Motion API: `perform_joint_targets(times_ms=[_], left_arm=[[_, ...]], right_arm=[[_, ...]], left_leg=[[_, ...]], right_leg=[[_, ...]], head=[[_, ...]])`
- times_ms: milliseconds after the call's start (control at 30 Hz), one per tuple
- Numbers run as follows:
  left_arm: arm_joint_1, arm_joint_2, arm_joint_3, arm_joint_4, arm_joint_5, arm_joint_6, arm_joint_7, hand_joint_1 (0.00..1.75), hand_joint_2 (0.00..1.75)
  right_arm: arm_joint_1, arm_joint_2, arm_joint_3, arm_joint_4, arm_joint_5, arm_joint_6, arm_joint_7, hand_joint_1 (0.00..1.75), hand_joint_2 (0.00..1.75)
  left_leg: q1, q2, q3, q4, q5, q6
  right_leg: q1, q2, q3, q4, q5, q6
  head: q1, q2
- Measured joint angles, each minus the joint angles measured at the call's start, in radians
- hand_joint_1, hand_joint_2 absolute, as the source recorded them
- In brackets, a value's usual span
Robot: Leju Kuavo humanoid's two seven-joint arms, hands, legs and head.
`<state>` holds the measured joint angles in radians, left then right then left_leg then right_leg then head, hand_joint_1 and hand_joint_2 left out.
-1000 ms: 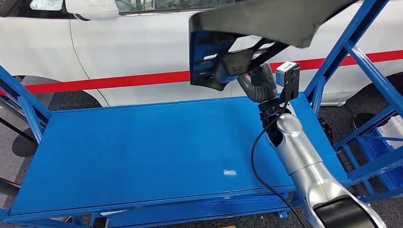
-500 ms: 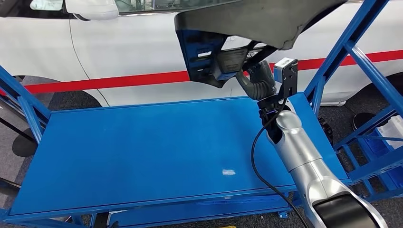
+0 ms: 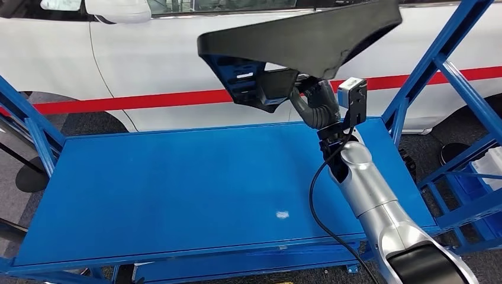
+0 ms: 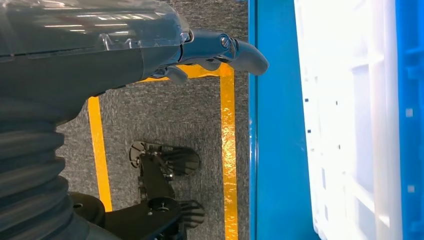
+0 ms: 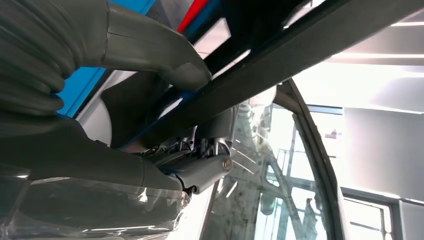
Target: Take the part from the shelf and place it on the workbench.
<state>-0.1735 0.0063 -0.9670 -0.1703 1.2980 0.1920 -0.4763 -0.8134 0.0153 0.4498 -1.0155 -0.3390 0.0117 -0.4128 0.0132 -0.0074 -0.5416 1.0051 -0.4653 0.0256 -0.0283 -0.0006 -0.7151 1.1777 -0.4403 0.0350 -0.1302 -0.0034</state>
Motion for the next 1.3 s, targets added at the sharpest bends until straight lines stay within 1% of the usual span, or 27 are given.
perform_joint_targets(times_ms=[67, 100, 133, 200, 233, 300, 367, 400, 433, 467, 533, 600, 700, 733, 767, 800, 867, 900, 933, 967, 1033, 1067, 1100, 1167, 1233, 1267, 1300], left_arm=[[-0.001, 0.000, 0.002, -0.001, -0.001, 0.001, 0.003, 0.00, 1.75], [-0.002, 0.000, 0.004, -0.001, -0.001, 0.002, 0.005, 0.00, 1.75], [-0.002, 0.000, 0.006, -0.001, -0.002, 0.004, 0.007, 0.00, 1.75], [-0.001, 0.000, 0.011, -0.001, -0.006, 0.006, 0.010, 0.00, 1.75], [-0.001, 0.000, 0.012, -0.001, -0.008, 0.007, 0.012, 0.00, 1.75], [-0.002, 0.000, 0.015, -0.001, -0.011, 0.009, 0.016, 0.00, 1.75], [-0.002, 0.000, 0.017, -0.001, -0.012, 0.009, 0.017, 0.00, 1.75], [-0.001, 0.000, 0.017, -0.001, -0.012, 0.008, 0.017, 0.00, 1.75], [-0.001, 0.000, 0.018, -0.001, -0.011, 0.008, 0.018, 0.00, 1.75], [0.000, 0.000, 0.020, -0.001, -0.011, 0.006, 0.018, 0.00, 1.75], [-0.001, 0.001, 0.022, -0.001, -0.010, 0.004, 0.018, 0.00, 1.75], [-0.001, 0.001, 0.024, -0.001, -0.010, 0.001, 0.018, 0.00, 1.75], [0.001, 0.001, 0.027, -0.001, -0.011, 0.001, 0.019, 0.00, 1.75], [0.001, 0.001, 0.028, -0.001, -0.011, 0.001, 0.019, 0.00, 1.75], [0.001, 0.000, 0.030, -0.001, -0.012, 0.002, 0.019, 0.00, 1.75], [0.001, 0.000, 0.033, -0.001, -0.012, 0.003, 0.019, 0.00, 1.75], [0.001, 0.000, 0.037, -0.001, -0.013, 0.004, 0.018, 0.00, 1.75], [0.001, 0.001, 0.039, -0.001, -0.015, 0.004, 0.018, 0.00, 1.75], [0.001, 0.001, 0.040, -0.001, -0.017, 0.004, 0.018, 0.00, 1.75], [0.001, 0.001, 0.041, -0.001, -0.019, 0.004, 0.019, 0.00, 1.75], [0.001, -0.001, 0.041, -0.002, -0.021, 0.004, 0.024, 0.00, 1.75], [0.000, -0.002, 0.042, -0.002, -0.022, 0.003, 0.027, 0.00, 1.75], [0.000, -0.004, 0.043, -0.003, -0.023, 0.002, 0.030, 0.00, 1.75], [0.000, -0.005, 0.045, -0.004, -0.023, 0.000, 0.034, 0.00, 1.75], [0.001, -0.006, 0.048, -0.004, -0.023, -0.002, 0.035, 0.00, 1.75], [0.002, -0.006, 0.050, -0.004, -0.023, -0.003, 0.035, 0.00, 1.75], [0.002, -0.006, 0.052, -0.004, -0.022, -0.003, 0.035, 0.00, 1.75]], right_arm=[[-0.004, 0.000, 0.001, -0.001, -0.003, 0.002, 0.001, 1.75, 1.75], [-0.006, 0.000, 0.001, -0.002, -0.004, 0.004, 0.001, 1.75, 1.75], [-0.006, 0.000, 0.002, -0.002, -0.004, 0.005, 0.002, 1.75, 1.75], [-0.003, -0.002, 0.002, -0.005, -0.007, 0.007, 0.004, 1.75, 1.75], [-0.001, -0.003, 0.002, -0.010, -0.010, 0.007, 0.005, 1.75, 1.75], [0.001, -0.002, 0.002, -0.022, -0.016, 0.008, 0.006, 1.75, 1.75], [0.007, -0.002, 0.002, -0.033, -0.018, 0.009, 0.006, 1.75, 1.75], [0.013, -0.003, 0.002, -0.037, -0.019, 0.009, 0.006, 1.75, 1.75], [0.019, -0.003, 0.002, -0.042, -0.019, 0.009, 0.006, 1.75, 1.75], [0.024, -0.003, 0.002, -0.048, -0.020, 0.008, 0.007, 1.75, 1.75], [0.028, -0.003, 0.001, -0.060, -0.021, 0.008, 0.007, 1.75, 1.75], [0.028, -0.004, -0.001, -0.070, -0.023, 0.007, 0.008, 1.75, 1.75], [0.028, -0.004, -0.004, -0.076, -0.033, 0.009, 0.016, 1.75, 1.75], [0.027, -0.004, -0.005, -0.076, -0.037, 0.010, 0.019, 1.75, 1.75], [0.027, -0.004, -0.007, -0.076, -0.041, 0.011, 0.022, 1.75, 1.75], [0.027, -0.005, -0.008, -0.076, -0.044, 0.011, 0.025, 1.75, 1.75], [0.027, -0.005, -0.009, -0.074, -0.048, 0.013, 0.029, 1.75, 1.75], [0.028, -0.005, -0.009, -0.072, -0.051, 0.014, 0.031, 1.75, 1.75], [0.029, -0.005, -0.009, -0.069, -0.053, 0.016, 0.033, 1.75, 1.75], [0.029, -0.005, -0.010, -0.066, -0.056, 0.019, 0.034, 1.75, 1.75], [0.026, -0.005, -0.010, -0.060, -0.065, 0.026, 0.036, 1.75, 1.75], [0.022, -0.005, -0.010, -0.059, -0.070, 0.029, 0.037, 1.75, 1.75], [0.018, -0.004, -0.010, -0.057, -0.076, 0.032, 0.038, 1.75, 1.75], [0.009, -0.004, -0.010, -0.051, -0.087, 0.037, 0.043, 1.75, 1.75], [0.003, -0.002, -0.010, -0.042, -0.093, 0.040, 0.046, 1.75, 1.75], [0.001, 0.000, -0.010, -0.039, -0.095, 0.042, 0.047, 1.75, 1.75], [0.001, 0.003, -0.010, -0.037, -0.096, 0.043, 0.047, 1.75, 1.75]], left_leg=[[0.001, -0.002, -0.005, 0.012, -0.011, -0.013], [0.000, -0.003, -0.008, 0.016, -0.015, -0.020], [-0.001, -0.004, -0.010, 0.017, -0.015, -0.026], [0.001, -0.004, -0.013, 0.021, -0.020, -0.039], [0.002, -0.002, -0.019, 0.033, -0.033, -0.044], [0.005, 0.001, -0.051, 0.115, -0.092, -0.051], [0.005, 0.002, -0.102, 0.244, -0.155, -0.054], [0.005, 0.002, -0.116, 0.285, -0.164, -0.055], [0.005, 0.002, -0.115, 0.290, -0.155, -0.055], [0.005, 0.002, -0.095, 0.258, -0.129, -0.054], [0.005, 0.003, -0.022, 0.127, -0.073, -0.050], [0.001, 0.001, 0.018, 0.043, -0.048, -0.042], [-0.003, 0.000, 0.007, 0.032, -0.034, -0.024], [-0.002, 0.002, 0.001, 0.030, -0.025, -0.015], [0.000, 0.003, -0.008, 0.027, -0.014, -0.006], [0.001, 0.005, -0.017, 0.026, -0.004, 0.001], [-0.002, 0.005, -0.041, 0.026, 0.014, 0.009], [-0.004, 0.005, -0.052, 0.027, 0.022, 0.010], [-0.006, 0.005, -0.064, 0.028, 0.030, 0.010], [-0.008, 0.004, -0.074, 0.028, 0.038, 0.010], [-0.011, 0.002, -0.089, 0.028, 0.051, 0.008], [-0.013, 0.002, -0.095, 0.028, 0.058, 0.005], [-0.013, 0.001, -0.099, 0.027, 0.065, 0.000], [-0.010, 0.002, -0.104, 0.023, 0.079, -0.013], [-0.009, 0.002, -0.110, 0.025, 0.077, -0.025], [-0.009, 0.002, -0.118, 0.043, 0.055, -0.030], [-0.008, 0.002, -0.131, 0.080, 0.017, -0.035]], right_leg=[[0.001, 0.002, 0.053, -0.102, 0.035, -0.002], [0.004, 0.004, 0.064, -0.126, 0.034, -0.007], [0.007, 0.005, 0.067, -0.130, 0.027, -0.013], [0.006, 0.006, 0.063, -0.137, 0.027, -0.028], [0.005, 0.005, 0.062, -0.140, 0.029, -0.034], [0.004, 0.004, 0.060, -0.144, 0.034, -0.047], [0.008, 0.003, 0.056, -0.144, 0.037, -0.054], [0.010, 0.003, 0.054, -0.143, 0.039, -0.055], [0.011, 0.002, 0.051, -0.142, 0.041, -0.055], [0.011, 0.002, 0.048, -0.140, 0.043, -0.055], [0.012, 0.002, 0.040, -0.135, 0.049, -0.048], [0.014, 0.002, 0.034, -0.132, 0.058, -0.036], [0.014, 0.002, 0.028, -0.136, 0.073, -0.016], [0.012, 0.002, 0.022, -0.129, 0.062, -0.011], [0.012, 0.002, 0.012, -0.104, 0.034, -0.007], [0.010, 0.001, -0.004, -0.060, -0.008, -0.004], [0.010, 0.001, -0.041, 0.068, -0.093, 0.000], [0.010, 0.001, -0.050, 0.119, -0.114, 0.002], [0.010, 0.001, -0.044, 0.141, -0.115, 0.002], [0.011, 0.001, -0.020, 0.124, -0.100, -0.002], [0.017, 0.002, 0.074, -0.003, -0.062, -0.019], [0.022, 0.002, 0.119, -0.072, -0.053, -0.028], [0.027, 0.002, 0.149, -0.122, -0.048, -0.036], [0.034, 0.002, 0.162, -0.156, -0.042, -0.044], [0.030, -0.003, 0.158, -0.171, -0.023, -0.053], [0.026, -0.006, 0.153, -0.178, -0.012, -0.059], [0.022, -0.009, 0.145, -0.184, 0.000, -0.063]], head=[[0.000, 0.000], [0.000, 0.000], [0.000, 0.000], [0.000, 0.000], [0.000, 0.000], [0.000, 0.000], [0.000, 0.000], [0.000, 0.000], [0.000, 0.000], [0.000, 0.000], [0.000, 0.000], [0.000, 0.000], [0.000, 0.000], [0.000, 0.000], [0.000, 0.000], [0.000, 0.000], [0.000, 0.000], [0.000, 0.000], [0.000, 0.000], [0.000, 0.000], [0.000, 0.000], [0.000, 0.000], [0.000, 0.000], [0.000, 0.000], [0.000, 0.000], [0.000, 0.000], [0.000, 0.000]])
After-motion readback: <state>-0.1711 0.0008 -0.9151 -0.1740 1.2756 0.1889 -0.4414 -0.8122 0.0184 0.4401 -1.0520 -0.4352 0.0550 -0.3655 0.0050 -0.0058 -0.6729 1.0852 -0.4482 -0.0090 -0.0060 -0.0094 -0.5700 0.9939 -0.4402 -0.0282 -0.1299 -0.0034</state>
